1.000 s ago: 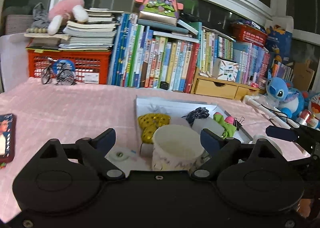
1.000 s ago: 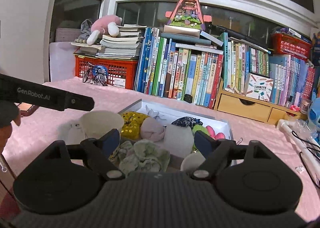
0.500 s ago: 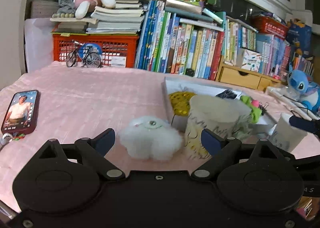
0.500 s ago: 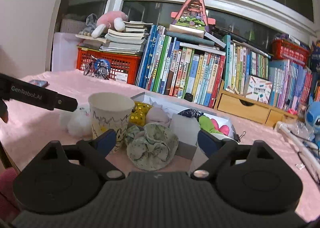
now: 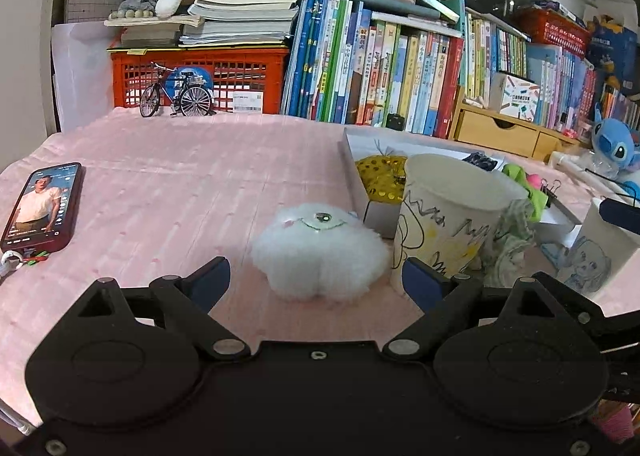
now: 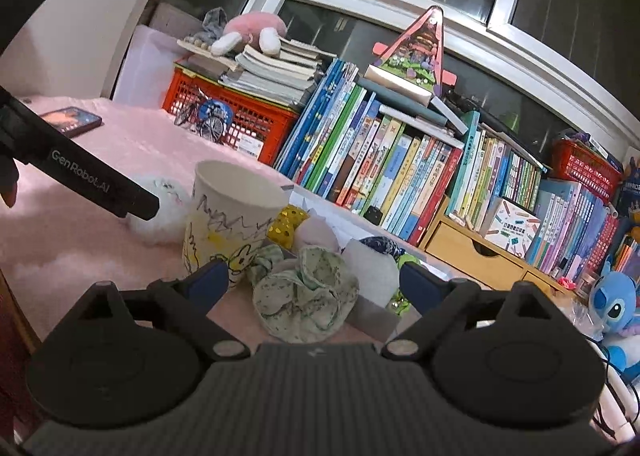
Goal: Organize soft objects
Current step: 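Grasp the white fluffy pompom with the left tool while the right tool grasps the pale green scrunchie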
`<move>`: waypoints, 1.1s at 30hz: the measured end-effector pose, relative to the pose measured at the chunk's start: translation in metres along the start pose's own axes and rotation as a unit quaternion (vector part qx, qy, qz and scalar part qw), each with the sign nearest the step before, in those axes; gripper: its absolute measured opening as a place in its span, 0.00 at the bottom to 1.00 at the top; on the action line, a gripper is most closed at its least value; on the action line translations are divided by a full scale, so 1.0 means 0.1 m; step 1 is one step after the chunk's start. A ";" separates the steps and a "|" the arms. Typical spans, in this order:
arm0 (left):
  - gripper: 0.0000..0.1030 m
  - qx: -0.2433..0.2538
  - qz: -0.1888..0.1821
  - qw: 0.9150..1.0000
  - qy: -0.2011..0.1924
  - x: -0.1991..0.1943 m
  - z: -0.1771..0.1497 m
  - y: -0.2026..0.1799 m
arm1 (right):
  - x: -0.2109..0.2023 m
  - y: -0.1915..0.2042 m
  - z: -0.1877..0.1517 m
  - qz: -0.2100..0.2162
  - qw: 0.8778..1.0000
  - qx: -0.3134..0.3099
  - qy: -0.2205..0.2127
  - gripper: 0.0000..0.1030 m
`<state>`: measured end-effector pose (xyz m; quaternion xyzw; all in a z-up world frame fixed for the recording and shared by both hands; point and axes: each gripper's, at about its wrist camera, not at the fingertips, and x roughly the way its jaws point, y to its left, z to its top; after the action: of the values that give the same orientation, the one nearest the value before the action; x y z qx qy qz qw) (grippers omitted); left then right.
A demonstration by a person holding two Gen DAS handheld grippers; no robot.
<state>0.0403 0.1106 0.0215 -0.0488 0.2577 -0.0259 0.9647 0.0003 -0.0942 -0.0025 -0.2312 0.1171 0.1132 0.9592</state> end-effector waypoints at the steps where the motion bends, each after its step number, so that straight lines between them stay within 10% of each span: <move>1: 0.90 0.001 0.000 1.000 0.000 0.02 0.00 -0.01 | 0.02 0.00 0.00 -0.002 1.000 -0.003 0.003 0.94; 33: 0.90 0.011 0.003 1.000 0.025 0.46 -0.03 0.02 | 0.60 0.32 -0.06 -0.020 0.993 -0.098 0.069 0.89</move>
<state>0.0793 0.1087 -0.0038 -0.0366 0.2816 -0.0275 0.9584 0.0472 -0.0595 -0.0377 -0.3337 0.1666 0.0886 0.9236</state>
